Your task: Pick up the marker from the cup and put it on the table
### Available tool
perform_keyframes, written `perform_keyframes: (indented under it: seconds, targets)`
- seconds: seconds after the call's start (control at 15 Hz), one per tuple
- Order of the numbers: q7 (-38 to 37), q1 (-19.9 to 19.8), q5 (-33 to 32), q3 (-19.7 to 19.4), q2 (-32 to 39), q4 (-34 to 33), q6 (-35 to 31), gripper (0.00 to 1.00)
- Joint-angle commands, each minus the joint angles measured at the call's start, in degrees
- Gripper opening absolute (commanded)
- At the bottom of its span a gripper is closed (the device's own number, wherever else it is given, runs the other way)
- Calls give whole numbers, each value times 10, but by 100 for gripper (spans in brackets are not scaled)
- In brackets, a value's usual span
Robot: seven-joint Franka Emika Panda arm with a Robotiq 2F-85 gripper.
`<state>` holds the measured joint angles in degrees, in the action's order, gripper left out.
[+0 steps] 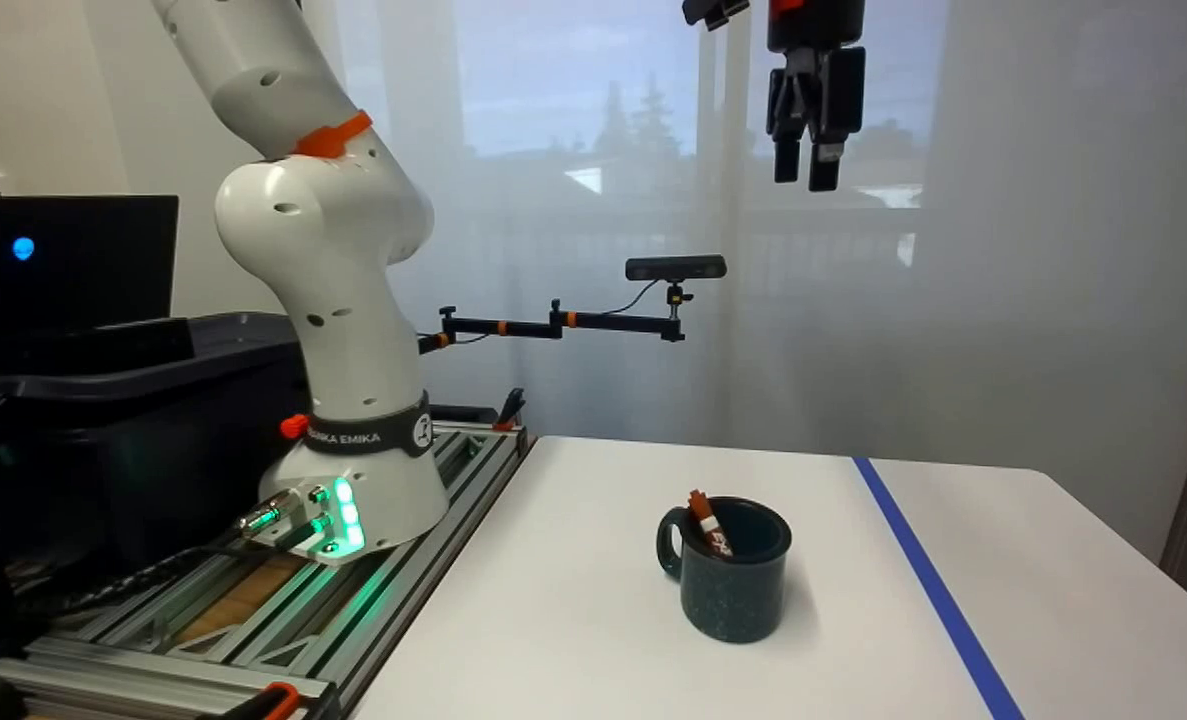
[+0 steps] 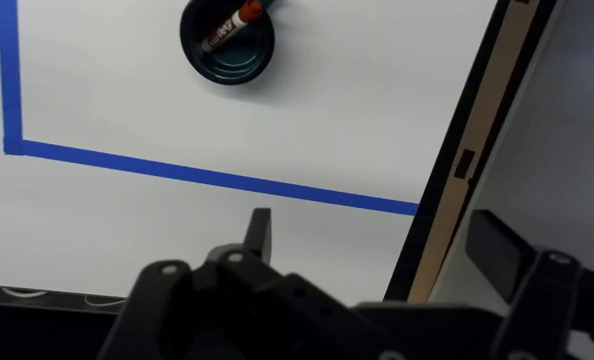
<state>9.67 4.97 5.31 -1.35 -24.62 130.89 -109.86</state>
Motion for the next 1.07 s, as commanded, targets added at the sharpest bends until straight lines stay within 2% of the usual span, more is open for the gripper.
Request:
perform_keyframes:
  seconds: [0.0, 0.13, 0.53, 0.87, 1.0]
  targets:
    - [-5, -7, 86, -27, 22, 32, -40, 100]
    - [-6, -16, 132, -41, 38, 56, -68, 100]
    - [-32, -51, 208, -63, 83, 101, -134, 100]
    - [-23, -61, 228, -66, 136, 101, -116, 100]
    - [-28, -63, 215, -60, 159, 95, -104, 100]
